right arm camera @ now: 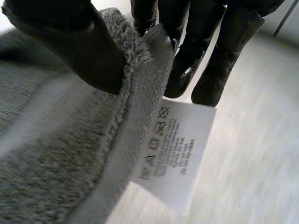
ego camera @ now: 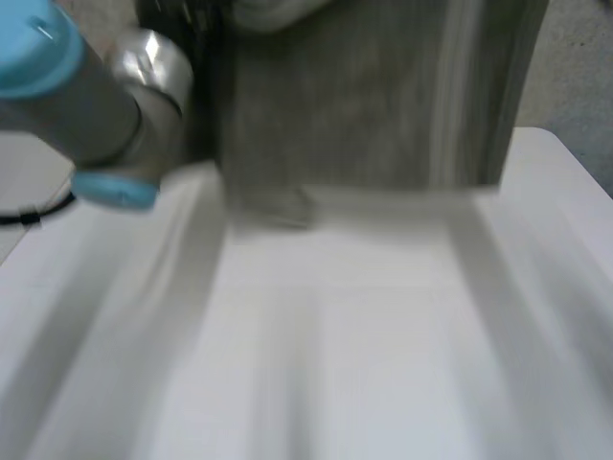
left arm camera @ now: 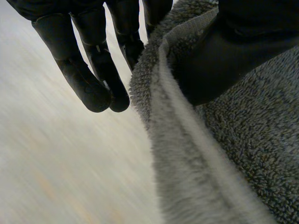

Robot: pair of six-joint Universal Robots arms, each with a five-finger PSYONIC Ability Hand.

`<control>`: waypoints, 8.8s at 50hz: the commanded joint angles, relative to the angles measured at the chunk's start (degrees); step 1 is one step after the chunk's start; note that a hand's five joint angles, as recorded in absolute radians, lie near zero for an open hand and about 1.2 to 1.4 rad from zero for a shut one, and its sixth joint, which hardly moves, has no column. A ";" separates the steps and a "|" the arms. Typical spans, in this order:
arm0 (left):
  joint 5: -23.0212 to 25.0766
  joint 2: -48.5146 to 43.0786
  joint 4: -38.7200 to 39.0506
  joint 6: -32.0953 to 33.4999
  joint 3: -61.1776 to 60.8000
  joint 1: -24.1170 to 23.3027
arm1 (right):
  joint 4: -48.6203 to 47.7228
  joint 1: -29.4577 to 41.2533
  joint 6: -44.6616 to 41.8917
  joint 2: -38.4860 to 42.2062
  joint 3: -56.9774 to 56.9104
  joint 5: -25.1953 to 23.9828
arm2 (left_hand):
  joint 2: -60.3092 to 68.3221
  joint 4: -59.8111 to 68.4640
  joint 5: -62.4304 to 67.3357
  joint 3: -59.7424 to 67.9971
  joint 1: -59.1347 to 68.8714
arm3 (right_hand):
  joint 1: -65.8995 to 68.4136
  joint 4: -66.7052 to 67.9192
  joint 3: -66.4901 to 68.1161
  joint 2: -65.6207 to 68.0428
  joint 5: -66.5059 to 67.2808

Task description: Fold the towel.

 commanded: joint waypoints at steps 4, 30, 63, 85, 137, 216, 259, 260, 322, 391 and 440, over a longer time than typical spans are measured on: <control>0.02 7.20 11.51 -0.16 -8.08 0.32 | 5.32 0.26 2.48 -1.70 2.96 -6.37 | -3.48 -6.50 -12.87 -7.60 0.31 | 5.00 4.04 4.04 4.14 3.80; 0.37 4.04 9.93 4.24 -56.86 5.94 | 35.38 3.96 -30.21 10.70 27.91 -11.65 | -8.50 -11.52 -17.89 -12.62 -4.71 | 5.00 4.04 4.04 4.14 3.80; -0.07 2.63 9.84 4.33 -57.82 7.26 | 30.99 -10.28 -13.42 2.16 33.29 -8.57 | -46.07 -49.10 -55.47 -50.19 -42.29 | 5.00 4.04 4.04 4.14 3.80; 0.55 1.40 5.71 4.06 -56.95 11.13 | 30.90 -11.78 -13.16 4.63 32.32 -6.63 | -35.92 -38.94 -45.31 -40.04 -32.13 | 5.00 4.04 4.04 4.14 3.80; 5.56 11.77 -30.15 4.24 -23.37 15.79 | 71.69 -2.30 -34.42 14.27 -16.69 -0.86 | -3.48 -6.50 -12.87 -7.60 0.31 | 5.00 4.04 4.04 4.14 3.80; 25.51 13.49 -6.43 8.88 -49.87 23.81 | 69.67 -6.87 -40.51 17.25 -5.70 -8.59 | -3.48 -6.50 -12.87 -7.60 0.31 | 5.00 4.04 4.04 4.14 3.80; 15.40 -7.42 -9.67 9.86 -21.40 16.22 | 48.51 3.25 -27.57 22.16 -4.14 4.00 | -73.09 -76.11 -82.48 -77.21 -69.31 | -65.00 -65.96 -65.96 -65.86 -66.20; 15.49 -4.26 -9.50 9.78 -25.35 16.92 | 45.61 3.16 -27.31 18.64 1.93 4.09 | -73.09 -76.11 -82.48 -77.21 -69.31 | -65.00 -65.96 -65.96 -65.86 -66.20; 15.40 17.04 6.50 -2.00 -62.13 18.07 | 32.48 29.70 -39.35 24.58 3.40 13.49 | -73.09 -76.11 -82.48 -77.21 -69.31 | 5.00 4.04 4.04 4.14 3.80; 8.81 16.25 5.97 -12.37 -50.71 9.38 | 44.10 36.22 -45.79 29.86 2.60 9.45 | -73.09 -76.11 -82.48 -77.21 -69.31 | -65.00 -65.96 -65.96 -65.86 -66.20; 3.45 6.15 -4.93 -22.39 -39.28 -0.30 | 34.50 17.05 -7.55 16.32 18.17 3.39 | -72.76 -75.78 -82.15 -76.88 -68.97 | -65.00 -65.96 -65.96 -65.86 -66.20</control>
